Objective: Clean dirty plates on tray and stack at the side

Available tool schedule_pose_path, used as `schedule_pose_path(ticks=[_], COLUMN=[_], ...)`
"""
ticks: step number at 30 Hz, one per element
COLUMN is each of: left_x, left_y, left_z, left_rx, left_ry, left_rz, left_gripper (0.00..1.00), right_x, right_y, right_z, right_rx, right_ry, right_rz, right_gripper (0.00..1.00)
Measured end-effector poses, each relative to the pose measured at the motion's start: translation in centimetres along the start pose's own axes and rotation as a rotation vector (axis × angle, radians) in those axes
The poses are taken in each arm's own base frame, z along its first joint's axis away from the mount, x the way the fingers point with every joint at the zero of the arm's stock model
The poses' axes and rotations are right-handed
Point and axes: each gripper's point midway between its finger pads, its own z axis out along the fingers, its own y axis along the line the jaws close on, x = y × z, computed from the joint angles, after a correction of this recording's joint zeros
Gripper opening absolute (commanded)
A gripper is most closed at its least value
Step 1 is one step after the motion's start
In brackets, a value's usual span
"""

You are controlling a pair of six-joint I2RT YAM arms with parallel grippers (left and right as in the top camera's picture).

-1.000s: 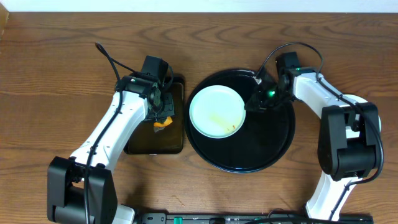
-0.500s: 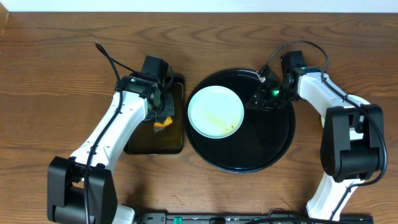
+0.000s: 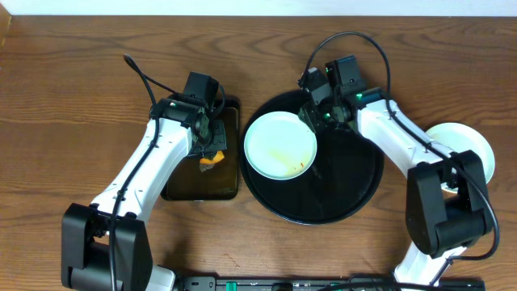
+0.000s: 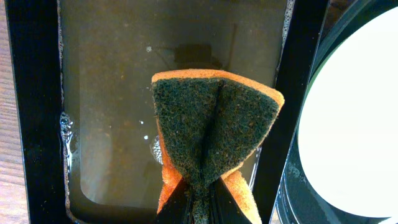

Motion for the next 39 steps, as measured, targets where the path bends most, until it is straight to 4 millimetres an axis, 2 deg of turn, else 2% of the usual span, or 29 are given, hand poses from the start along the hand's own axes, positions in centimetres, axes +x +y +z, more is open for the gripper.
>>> schedule_pose_path(ticks=[3,6,10,12,15,22,28,31,37,39], left_x=[0.0,0.0,0.0,0.0,0.0,0.0,-0.1,-0.1,-0.1,-0.1], left_y=[0.0,0.0,0.0,0.0,0.0,0.0,0.0,0.0,0.0,-0.1], left_z=[0.0,0.0,0.0,0.0,0.0,0.0,0.0,0.0,0.0,0.0], left_rx=[0.000,0.000,0.000,0.000,0.000,0.001,0.002,0.002,0.002,0.002], left_ry=[0.000,0.000,0.000,0.000,0.000,-0.001,-0.005,-0.005,-0.005,-0.005], left_rz=[0.000,0.000,0.000,0.000,0.000,0.000,0.000,0.000,0.000,0.000], left_gripper=[0.08,0.08,0.08,0.08,0.08,0.07,0.08,0.08,0.08,0.08], right_x=[-0.4,0.5,2.3,2.8,3.3,5.3,6.5,7.0,9.1,9.1], right_y=[-0.5,-0.7,-1.1,-1.0,-0.6,-0.1,-0.5,-1.7,-6.7,-7.0], right_z=[1.2,2.7,4.5,4.9,4.9,3.6,2.7,2.1,-0.7,-0.8], right_rx=[0.035,0.041,0.043,0.036,0.018,-0.008,0.004,0.051,0.253,0.264], right_ry=[-0.015,0.013,0.071,0.085,0.110,0.218,0.267,0.278,0.303,0.299], right_rz=[-0.027,-0.028,-0.020,-0.021,-0.014,0.030,0.155,0.254,0.552,0.574], right_gripper=[0.40,0.39,0.25,0.13,0.01,0.01,0.01,0.01,0.01,0.01])
